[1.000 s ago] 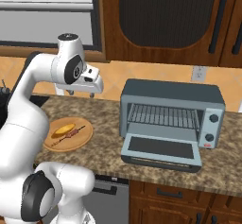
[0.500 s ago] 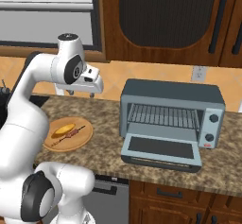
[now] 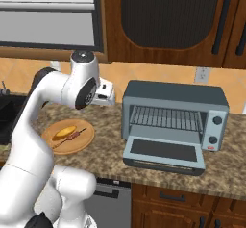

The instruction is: Pick up the kebab skewer and baguette bread, and place them inside the toaster oven. Close the toaster oven door and start by setting the timer.

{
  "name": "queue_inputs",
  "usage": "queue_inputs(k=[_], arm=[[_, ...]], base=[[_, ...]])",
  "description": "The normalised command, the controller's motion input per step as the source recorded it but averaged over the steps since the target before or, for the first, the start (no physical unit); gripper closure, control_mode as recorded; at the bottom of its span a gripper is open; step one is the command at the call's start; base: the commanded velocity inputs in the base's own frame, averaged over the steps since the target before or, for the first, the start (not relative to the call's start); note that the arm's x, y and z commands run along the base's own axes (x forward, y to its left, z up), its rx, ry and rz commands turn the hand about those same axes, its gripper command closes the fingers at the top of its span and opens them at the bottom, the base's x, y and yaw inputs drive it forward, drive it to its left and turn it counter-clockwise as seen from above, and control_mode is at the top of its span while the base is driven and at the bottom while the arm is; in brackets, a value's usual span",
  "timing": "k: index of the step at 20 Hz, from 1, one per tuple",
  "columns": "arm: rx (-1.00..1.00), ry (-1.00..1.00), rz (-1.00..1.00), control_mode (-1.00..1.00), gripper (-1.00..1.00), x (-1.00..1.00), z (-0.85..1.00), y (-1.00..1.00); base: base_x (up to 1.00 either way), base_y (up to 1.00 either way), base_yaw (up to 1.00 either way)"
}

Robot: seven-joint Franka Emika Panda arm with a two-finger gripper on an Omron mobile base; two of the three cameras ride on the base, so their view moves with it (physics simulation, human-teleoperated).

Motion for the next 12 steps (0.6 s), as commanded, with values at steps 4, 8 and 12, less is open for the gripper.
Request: queue_inputs(k=[4,8,12], arm=[[0.16,-0.64,0.29,-1.0,-1.0,-0.5,-0.36,-1.0],[0.02,-0.31,0.19,-1.0,-1.0,0.1,-0.43,-0.94],[0.0,-0.15,0.05,-1.0,-1.0,0.38,-0.3,-0.75]], base=[[0.0,0.0,0.0],[0.0,0.0,0.0],[0.0,0.0,0.0]])
